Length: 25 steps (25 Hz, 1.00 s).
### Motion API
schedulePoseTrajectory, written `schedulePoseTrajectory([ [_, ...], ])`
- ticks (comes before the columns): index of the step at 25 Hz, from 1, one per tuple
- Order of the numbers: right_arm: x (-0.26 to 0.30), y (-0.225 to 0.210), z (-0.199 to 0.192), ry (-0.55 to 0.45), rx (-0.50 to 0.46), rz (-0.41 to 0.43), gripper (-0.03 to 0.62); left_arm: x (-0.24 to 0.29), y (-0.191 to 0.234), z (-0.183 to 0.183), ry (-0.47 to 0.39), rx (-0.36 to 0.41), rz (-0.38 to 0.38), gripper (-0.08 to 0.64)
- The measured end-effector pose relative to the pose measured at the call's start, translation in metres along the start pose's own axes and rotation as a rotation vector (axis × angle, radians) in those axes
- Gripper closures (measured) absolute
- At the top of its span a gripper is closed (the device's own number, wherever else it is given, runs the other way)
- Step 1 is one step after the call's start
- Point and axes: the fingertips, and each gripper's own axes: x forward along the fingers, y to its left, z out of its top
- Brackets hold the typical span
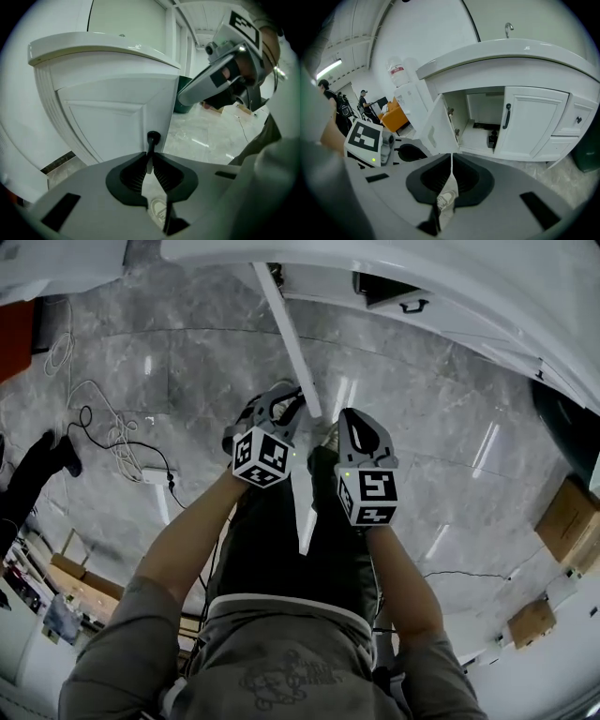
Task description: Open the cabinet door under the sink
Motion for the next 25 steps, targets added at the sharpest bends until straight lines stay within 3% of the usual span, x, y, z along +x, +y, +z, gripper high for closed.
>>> schedulePoseTrajectory([
  [10,0.024,0.045,0.012,0.030,-0.091,0.070,0.560,-0.058,0.053,-0.063,0.043,-0.055,0.136,0.509],
  [15,0.030,0.060,0.021,0.039,-0.036,0.101,0.560,-0.071,0.069,-0.074,0.062,-0.062,0.150,0.509],
  [21,0.029,0.058,0.029,0.048,-0.001,0.087,0.560,-0.075,0.079,-0.082,0.078,-0.142,0.182,0.509],
  [25,0.022,0.055,0.036,0.052,0.017,0.079,0.560,-0.081,0.073,-0.081,0.095,-0.115,0.143,0.508],
])
